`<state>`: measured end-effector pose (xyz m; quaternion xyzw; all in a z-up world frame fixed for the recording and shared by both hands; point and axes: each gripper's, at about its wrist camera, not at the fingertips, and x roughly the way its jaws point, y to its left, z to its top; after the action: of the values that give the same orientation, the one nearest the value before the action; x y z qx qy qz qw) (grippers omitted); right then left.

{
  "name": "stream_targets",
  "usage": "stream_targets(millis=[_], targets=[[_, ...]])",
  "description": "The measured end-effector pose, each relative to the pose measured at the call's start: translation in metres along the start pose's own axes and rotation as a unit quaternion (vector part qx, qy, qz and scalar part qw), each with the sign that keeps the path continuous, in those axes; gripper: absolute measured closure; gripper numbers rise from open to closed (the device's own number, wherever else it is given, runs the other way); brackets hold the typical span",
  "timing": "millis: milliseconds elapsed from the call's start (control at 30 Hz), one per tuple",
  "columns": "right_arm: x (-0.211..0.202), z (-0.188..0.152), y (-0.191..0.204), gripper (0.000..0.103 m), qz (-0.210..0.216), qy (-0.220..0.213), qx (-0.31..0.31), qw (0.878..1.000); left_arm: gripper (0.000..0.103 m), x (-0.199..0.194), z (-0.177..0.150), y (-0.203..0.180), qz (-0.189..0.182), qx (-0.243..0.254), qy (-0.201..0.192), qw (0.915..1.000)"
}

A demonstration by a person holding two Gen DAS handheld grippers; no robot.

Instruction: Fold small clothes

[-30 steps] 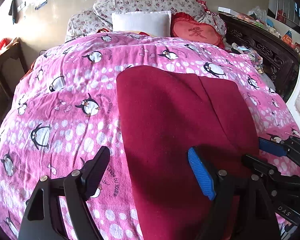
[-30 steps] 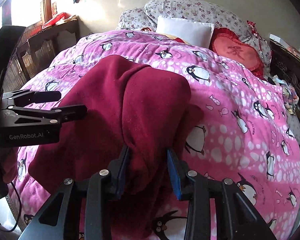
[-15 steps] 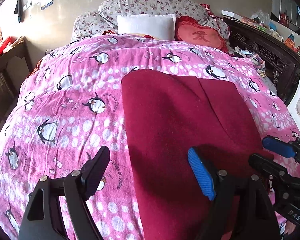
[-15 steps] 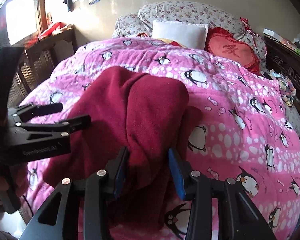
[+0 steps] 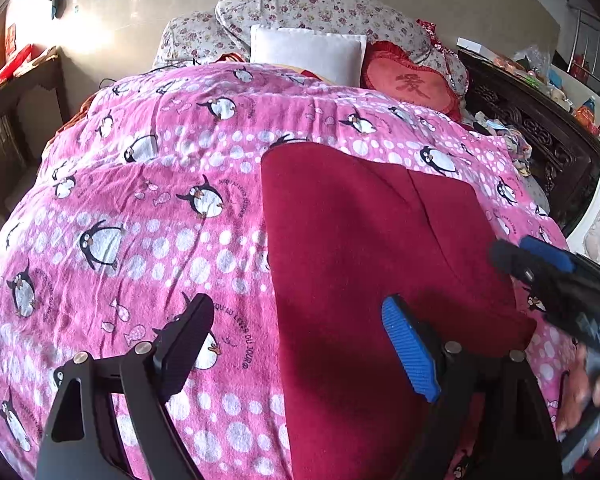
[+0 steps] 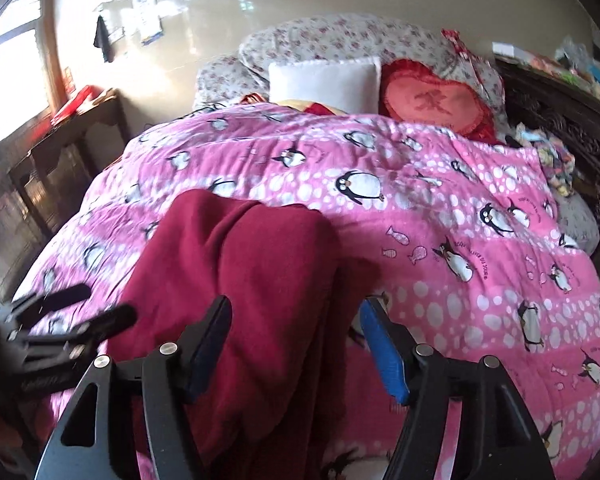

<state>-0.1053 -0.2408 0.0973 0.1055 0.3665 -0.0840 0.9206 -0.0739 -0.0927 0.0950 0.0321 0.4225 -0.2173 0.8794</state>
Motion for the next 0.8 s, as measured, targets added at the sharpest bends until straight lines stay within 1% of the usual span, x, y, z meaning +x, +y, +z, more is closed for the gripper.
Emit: stream_targets(millis=[100,133,167,200,233,267,333,400,467,533,567,633,700,733,767,800], targets=[[0.025,0.006,-0.012,0.032,0.014,0.028,0.028,0.999,0.017,0.004,-0.002,-0.003,-0.002,0.001,0.005,1.0],[0.03,0.007,-0.014,0.039,0.031,0.031,0.036,0.998,0.017,0.006,-0.002,-0.004,-0.002,0.003,0.006,1.0],[0.032,0.006,-0.016,0.064,0.052,0.032,0.037,0.997,0.017,0.007,-0.002,-0.005,-0.004,0.006,0.007,1.0],[0.033,0.005,-0.015,0.075,0.055,0.03,0.034,0.997,0.017,0.008,-0.002,-0.007,-0.005,0.007,0.007,0.9999],[0.029,0.006,-0.014,0.085,0.046,0.017,0.024,0.999,0.017,0.009,-0.002,-0.008,-0.005,0.008,0.008,0.9999],[0.025,0.006,-0.012,0.091,0.046,0.008,0.019,0.999,0.017,0.01,-0.002,-0.009,-0.007,0.009,0.008,0.9999],[0.012,0.009,-0.012,0.093,0.04,-0.013,0.011,0.999,0.017,0.011,-0.001,-0.011,-0.01,0.009,0.008,0.9999],[0.007,0.014,-0.013,0.094,0.028,-0.025,0.002,0.999,0.017,0.013,0.0,-0.013,-0.016,0.006,0.007,0.9998],[0.012,0.016,-0.012,0.094,0.014,-0.021,-0.008,1.0,0.016,0.017,0.0,-0.017,-0.014,0.008,0.008,0.9998],[0.025,0.014,-0.01,0.095,-0.021,-0.018,-0.028,0.999,0.016,0.021,-0.001,-0.021,-0.015,0.009,0.01,0.9998],[0.03,0.012,-0.011,0.095,-0.031,-0.016,-0.03,0.999,0.016,0.023,-0.002,-0.024,-0.016,0.011,0.01,0.9998],[0.042,0.008,-0.018,0.095,-0.028,0.001,-0.017,0.999,0.015,0.025,-0.003,-0.027,-0.011,0.016,0.009,0.9998],[0.04,0.006,-0.024,0.094,-0.014,-0.001,0.001,1.0,0.015,0.026,-0.003,-0.027,-0.012,0.015,0.011,0.9998],[0.035,0.007,-0.027,0.092,-0.002,-0.003,0.012,1.0,0.014,0.027,-0.003,-0.027,-0.012,0.015,0.012,0.9997],[0.028,0.008,-0.029,0.086,0.004,-0.004,0.02,1.0,0.014,0.027,-0.004,-0.027,-0.012,0.014,0.013,0.9997],[0.022,0.007,-0.029,0.083,0.005,-0.004,0.024,1.0,0.014,0.028,-0.004,-0.027,-0.012,0.013,0.012,0.9998]])
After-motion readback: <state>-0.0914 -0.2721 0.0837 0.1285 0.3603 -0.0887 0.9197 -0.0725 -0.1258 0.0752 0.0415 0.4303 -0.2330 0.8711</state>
